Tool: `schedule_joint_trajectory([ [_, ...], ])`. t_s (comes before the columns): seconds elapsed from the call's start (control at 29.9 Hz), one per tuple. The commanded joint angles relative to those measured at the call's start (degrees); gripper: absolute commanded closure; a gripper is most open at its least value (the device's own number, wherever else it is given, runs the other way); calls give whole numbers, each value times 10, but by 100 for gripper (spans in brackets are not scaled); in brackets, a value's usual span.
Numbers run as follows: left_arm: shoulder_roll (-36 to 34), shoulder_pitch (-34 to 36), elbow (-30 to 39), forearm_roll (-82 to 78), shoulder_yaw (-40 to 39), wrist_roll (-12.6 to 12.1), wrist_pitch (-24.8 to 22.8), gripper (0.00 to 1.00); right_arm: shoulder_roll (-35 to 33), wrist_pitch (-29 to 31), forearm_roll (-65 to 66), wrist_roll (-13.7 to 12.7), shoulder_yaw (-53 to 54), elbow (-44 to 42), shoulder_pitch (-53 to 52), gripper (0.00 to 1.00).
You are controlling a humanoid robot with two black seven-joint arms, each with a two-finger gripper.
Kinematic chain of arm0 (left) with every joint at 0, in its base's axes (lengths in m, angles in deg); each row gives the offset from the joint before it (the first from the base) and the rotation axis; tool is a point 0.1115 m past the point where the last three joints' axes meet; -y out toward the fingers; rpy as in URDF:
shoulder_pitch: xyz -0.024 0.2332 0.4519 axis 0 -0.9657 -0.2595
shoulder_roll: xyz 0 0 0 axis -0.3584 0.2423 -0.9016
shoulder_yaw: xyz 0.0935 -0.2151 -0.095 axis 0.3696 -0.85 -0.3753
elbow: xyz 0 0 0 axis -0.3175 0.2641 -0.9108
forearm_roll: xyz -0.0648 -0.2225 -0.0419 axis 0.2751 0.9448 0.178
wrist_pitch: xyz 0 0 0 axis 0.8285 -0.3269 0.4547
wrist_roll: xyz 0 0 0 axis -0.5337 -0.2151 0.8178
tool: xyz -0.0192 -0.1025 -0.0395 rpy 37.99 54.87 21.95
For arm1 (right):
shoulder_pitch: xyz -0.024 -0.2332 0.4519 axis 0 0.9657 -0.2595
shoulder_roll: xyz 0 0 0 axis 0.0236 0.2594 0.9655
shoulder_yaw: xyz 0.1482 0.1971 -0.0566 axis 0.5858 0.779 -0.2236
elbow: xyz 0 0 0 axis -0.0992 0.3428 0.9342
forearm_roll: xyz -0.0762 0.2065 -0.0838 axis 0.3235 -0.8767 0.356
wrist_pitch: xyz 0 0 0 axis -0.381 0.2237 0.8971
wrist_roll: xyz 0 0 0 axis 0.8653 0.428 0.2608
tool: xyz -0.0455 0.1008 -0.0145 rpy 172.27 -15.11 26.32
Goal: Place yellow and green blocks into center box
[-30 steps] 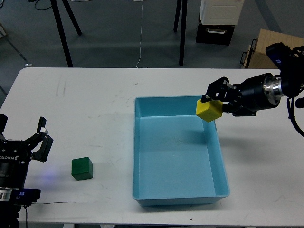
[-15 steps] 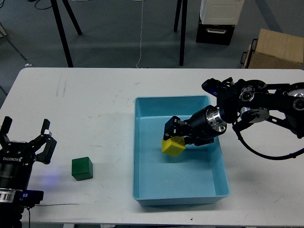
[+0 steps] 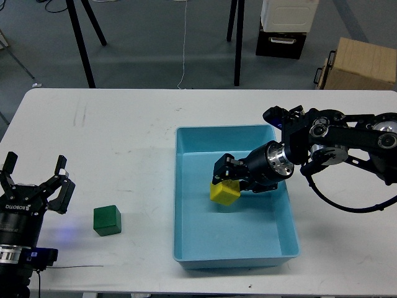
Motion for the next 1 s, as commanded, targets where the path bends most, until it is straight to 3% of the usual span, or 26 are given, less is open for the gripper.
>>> schedule_joint_trajectory([
  [0.0, 1, 0, 0, -7, 0, 0, 0, 0, 1, -1, -1, 0, 2, 0, 0, 3],
  [0.3, 2, 0, 0, -7, 0, 0, 0, 0, -11, -6, -9, 1, 47, -14, -6, 3],
  [0.5, 2, 3, 0, -9, 5, 0, 0, 0, -46, -47, -90, 3, 146, -52, -13, 1],
  [0.84, 1, 9, 0, -8, 23, 1, 0, 0, -101, -47, -144, 8, 352, -121, 47, 1],
  [0.9, 0, 10, 0, -8, 22, 1, 0, 0, -93, -48, -181, 36, 424, -152, 85, 1],
  [0.97, 0, 10, 0, -8, 22, 1, 0, 0, -88, -43, -250, 97, 497, -174, 124, 1],
])
